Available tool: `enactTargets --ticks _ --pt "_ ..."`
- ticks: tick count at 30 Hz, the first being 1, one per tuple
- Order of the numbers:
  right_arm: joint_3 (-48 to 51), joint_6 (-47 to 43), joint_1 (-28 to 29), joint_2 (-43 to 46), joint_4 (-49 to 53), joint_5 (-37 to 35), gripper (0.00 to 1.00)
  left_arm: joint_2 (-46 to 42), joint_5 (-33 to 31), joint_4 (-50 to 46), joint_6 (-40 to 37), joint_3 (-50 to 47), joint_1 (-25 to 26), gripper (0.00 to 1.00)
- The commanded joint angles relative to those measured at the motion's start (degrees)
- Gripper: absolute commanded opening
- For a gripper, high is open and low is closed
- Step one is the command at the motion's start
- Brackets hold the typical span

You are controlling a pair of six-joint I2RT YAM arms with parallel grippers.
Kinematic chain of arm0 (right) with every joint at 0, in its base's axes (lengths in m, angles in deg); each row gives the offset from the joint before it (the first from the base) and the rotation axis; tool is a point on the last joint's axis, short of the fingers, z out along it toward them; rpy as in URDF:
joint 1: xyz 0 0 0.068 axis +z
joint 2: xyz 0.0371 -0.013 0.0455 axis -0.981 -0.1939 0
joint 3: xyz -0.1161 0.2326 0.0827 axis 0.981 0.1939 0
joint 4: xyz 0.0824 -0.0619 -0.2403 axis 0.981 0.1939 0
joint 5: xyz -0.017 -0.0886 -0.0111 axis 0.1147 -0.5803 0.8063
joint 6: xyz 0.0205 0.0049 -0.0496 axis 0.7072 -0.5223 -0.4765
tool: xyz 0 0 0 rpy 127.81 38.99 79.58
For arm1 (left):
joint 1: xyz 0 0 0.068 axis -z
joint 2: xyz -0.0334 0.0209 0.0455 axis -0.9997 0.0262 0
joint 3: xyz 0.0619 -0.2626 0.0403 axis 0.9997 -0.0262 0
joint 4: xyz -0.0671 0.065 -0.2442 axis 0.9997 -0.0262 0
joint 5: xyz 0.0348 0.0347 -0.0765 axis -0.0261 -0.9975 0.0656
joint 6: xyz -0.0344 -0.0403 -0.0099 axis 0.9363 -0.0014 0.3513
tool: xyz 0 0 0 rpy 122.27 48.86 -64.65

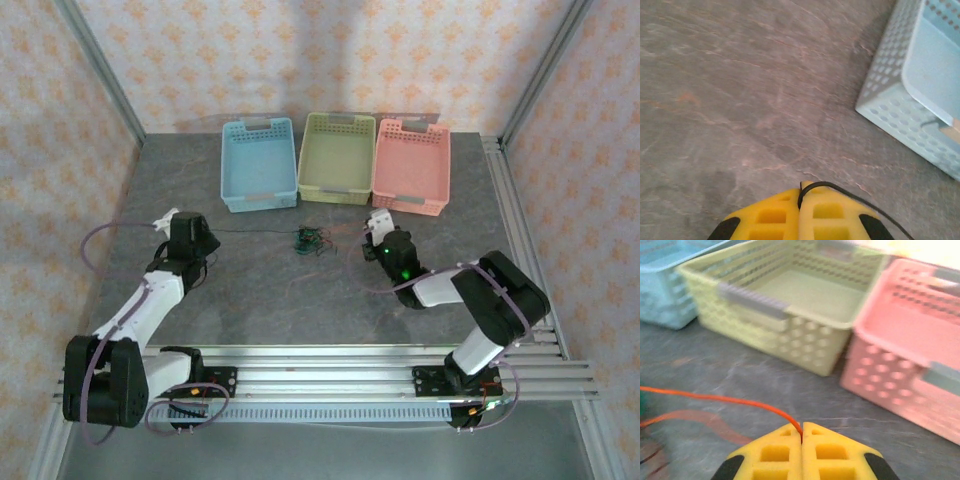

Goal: Untangle the cables

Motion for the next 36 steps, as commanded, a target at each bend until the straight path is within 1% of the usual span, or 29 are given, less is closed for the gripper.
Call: enactTargets --ticks 1,4,7,10,11,15,19,20,23,25,26,27,29,31,34,36 --pt "1.1 6.1 -1.4 2.8 -4.3 -11.2 0.00 -4.4 -4.5 -1.1 3.4 -2.5 -2.1 0.00" --pt "3.0 10.8 -3.8 4.3 -6.0 -13.8 0.00 -9.0 -6.0 -0.9 4.8 -5.2 -3.4 0.00" --pt "5.4 15.8 -6.3 5.9 -7.8 -16.8 0.00 -11.2 -7.0 -1.5 5.3 -6.1 -3.8 0.00" --pt "7.0 20.9 -9.3 7.1 -8.2 -16.7 0.00 -11.2 -7.0 -1.5 5.5 -6.2 -4.1 0.00" --pt "7.1 21.7 -10.0 7.0 -8.1 -15.5 0.00 -10.8 -6.6 -1.5 5.4 -6.0 -4.1 0.00" --pt "7.2 21.0 -10.2 7.1 -9.3 -12.3 0.00 -10.1 -6.2 -1.6 5.1 -5.5 -4.2 0.00" --pt "6.8 20.9 -10.2 7.1 -8.1 -13.1 0.00 -10.9 -5.6 -0.9 4.9 -6.1 -4.2 0.00" --pt "6.7 21.1 -10.2 7.2 -7.7 -12.8 0.01 -10.6 -5.5 -0.9 4.9 -6.1 -4.2 0.00" --pt "6.6 21.0 -10.2 7.4 -7.6 -11.5 0.19 -9.7 -5.1 -0.8 4.7 -5.7 -4.2 0.00" --pt "6.5 21.2 -10.2 7.4 -7.6 -10.7 0.34 -9.3 -5.0 -0.8 4.6 -5.5 -4.2 0.00" --pt "6.5 21.2 -10.2 7.5 -7.7 -10.0 0.40 -9.3 -4.9 -0.8 4.6 -5.5 -4.2 0.00" --pt "6.5 21.2 -10.3 7.7 -7.8 -9.2 0.42 -9.3 -4.8 -0.7 4.6 -5.5 -4.2 0.00" --pt "6.6 21.0 -10.2 8.6 -7.9 -7.2 0.45 -9.2 -4.8 -0.7 4.6 -5.5 -4.2 0.00" --pt "6.5 21.0 -10.2 10.0 -7.1 -3.7 0.45 -9.1 -4.7 -0.6 4.6 -5.5 -4.1 0.00" --pt "4.5 21.6 -10.0 10.6 -4.4 5.2 0.45 -8.8 -4.6 -0.7 4.5 -5.3 -4.2 0.00" --pt "2.3 22.0 -9.9 9.4 -2.6 13.9 0.45 -8.6 -4.6 -0.7 4.5 -5.3 -4.2 0.00"
